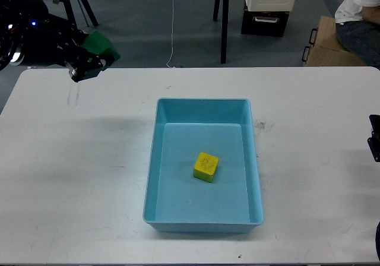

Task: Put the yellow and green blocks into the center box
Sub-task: 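Lift the green cube and carry it over the blue bin, then lower the green cube onto the yellow cube and open the left gripper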

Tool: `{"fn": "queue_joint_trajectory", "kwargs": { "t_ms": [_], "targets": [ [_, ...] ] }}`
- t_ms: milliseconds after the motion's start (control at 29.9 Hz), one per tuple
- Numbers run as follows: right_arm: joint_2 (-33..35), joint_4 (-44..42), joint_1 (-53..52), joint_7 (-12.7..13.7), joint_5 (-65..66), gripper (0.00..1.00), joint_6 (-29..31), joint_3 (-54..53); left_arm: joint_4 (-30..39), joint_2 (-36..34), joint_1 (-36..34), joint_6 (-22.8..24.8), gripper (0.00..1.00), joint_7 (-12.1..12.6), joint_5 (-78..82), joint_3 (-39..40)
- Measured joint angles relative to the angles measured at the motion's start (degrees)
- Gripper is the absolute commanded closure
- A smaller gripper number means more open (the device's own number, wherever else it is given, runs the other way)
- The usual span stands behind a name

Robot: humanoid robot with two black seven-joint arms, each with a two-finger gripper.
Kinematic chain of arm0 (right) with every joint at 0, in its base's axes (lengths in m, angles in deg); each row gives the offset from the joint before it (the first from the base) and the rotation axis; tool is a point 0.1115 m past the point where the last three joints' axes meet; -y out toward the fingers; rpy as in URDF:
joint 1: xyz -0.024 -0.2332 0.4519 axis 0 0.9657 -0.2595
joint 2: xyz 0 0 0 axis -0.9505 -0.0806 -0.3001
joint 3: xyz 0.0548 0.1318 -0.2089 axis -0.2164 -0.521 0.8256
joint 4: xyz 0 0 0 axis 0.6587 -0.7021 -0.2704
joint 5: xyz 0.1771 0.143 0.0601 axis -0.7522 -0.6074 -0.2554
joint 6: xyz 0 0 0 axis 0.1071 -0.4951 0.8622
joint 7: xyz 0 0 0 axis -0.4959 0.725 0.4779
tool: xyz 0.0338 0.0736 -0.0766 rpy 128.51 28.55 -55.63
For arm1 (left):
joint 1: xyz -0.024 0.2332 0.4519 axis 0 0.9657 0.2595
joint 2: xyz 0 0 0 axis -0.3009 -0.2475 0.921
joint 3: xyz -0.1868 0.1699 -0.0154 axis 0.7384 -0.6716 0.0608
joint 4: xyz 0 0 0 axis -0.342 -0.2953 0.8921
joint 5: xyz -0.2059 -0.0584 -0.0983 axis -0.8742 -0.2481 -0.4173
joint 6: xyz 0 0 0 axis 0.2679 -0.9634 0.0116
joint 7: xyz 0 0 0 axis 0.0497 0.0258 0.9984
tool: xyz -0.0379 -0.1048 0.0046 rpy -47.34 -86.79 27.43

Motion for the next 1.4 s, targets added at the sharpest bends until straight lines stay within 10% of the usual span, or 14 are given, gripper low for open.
{"fn": "queue_joint_trajectory", "kwargs": {
  "t_ms": [501, 1236, 1403],
  "targets": [
    [0.04, -3.77, 0.34, -0.03, -0.08, 0.02, -3.24, -0.33, -2.06, 24.60, -3.08, 0.40, 0.84, 0.01, 7.62, -6.60],
    [-0.06, -3.22, 0.23, -0.08, -0.25, 0.02, -3.25, -0.79, -10.92, 33.70, 9.95, 0.39, 0.79, 0.01, 8.96, -10.46],
    [-0.06, -3.22, 0.24, -0.07, -0.26, 0.02, -3.25, -0.79, -13.97, 34.91, 10.36, 0.39, 0.64, 0.02, 8.96, -10.32]
  ]
}}
